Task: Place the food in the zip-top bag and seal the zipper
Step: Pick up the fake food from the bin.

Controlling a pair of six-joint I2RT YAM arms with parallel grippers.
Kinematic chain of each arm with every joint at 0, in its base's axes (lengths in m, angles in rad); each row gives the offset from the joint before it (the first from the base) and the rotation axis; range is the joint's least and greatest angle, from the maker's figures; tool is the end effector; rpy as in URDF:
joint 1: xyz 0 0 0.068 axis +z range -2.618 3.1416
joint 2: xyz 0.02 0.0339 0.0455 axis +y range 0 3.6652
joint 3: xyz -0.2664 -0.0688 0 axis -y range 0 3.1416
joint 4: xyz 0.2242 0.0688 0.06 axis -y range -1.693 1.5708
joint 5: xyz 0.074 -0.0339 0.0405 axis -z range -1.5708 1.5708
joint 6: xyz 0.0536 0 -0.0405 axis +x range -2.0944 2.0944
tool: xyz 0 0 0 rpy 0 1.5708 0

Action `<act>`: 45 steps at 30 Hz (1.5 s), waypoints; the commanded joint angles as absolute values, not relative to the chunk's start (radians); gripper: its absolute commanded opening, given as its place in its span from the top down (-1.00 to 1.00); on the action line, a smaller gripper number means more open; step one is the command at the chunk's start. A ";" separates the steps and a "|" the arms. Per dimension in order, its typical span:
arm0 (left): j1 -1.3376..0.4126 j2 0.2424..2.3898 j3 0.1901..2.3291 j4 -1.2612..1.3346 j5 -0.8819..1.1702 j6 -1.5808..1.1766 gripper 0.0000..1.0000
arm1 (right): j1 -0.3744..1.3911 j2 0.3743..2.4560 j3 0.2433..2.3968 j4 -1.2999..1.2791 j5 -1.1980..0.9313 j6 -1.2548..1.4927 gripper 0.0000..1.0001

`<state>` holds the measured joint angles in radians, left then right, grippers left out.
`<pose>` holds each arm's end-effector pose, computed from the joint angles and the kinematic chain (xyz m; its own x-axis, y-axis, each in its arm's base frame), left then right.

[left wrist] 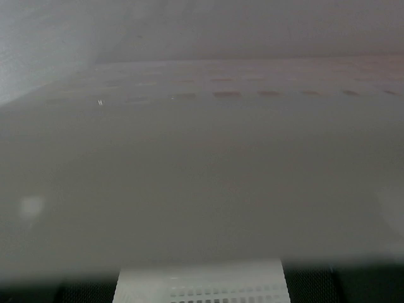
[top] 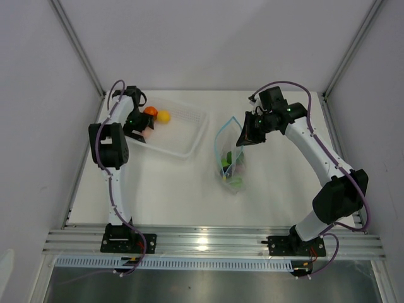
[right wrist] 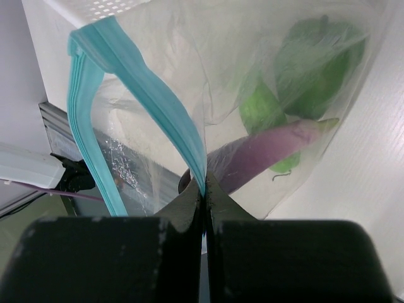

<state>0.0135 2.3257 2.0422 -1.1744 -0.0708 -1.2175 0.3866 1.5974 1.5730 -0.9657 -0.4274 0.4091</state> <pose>0.4488 0.0099 0.1758 -0.3236 -0.9403 -0.1049 -0.9396 0.3325 -0.0814 0.2880 0.1412 0.3317 -0.9307 0.0120 -0.3655 -0.2000 0.8201 0.5362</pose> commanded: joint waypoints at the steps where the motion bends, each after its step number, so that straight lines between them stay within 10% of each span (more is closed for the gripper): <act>1: 0.058 2.352 2.071 -1.195 -0.025 -1.281 -0.70 | 0.388 1.592 1.589 -0.943 -0.434 0.399 1.00; 28: 0.064 2.304 2.063 -1.138 -0.207 -1.296 -0.47 | 0.359 1.565 1.542 -0.896 -0.453 0.406 1.00; 38: 0.060 2.284 2.057 -1.100 -0.221 -1.281 0.65 | 0.347 1.559 1.536 -0.890 -0.459 0.403 1.00; 45: 0.048 2.252 2.059 -1.060 -0.221 -1.224 0.99 | 0.334 1.548 1.523 -0.882 -0.462 0.403 1.00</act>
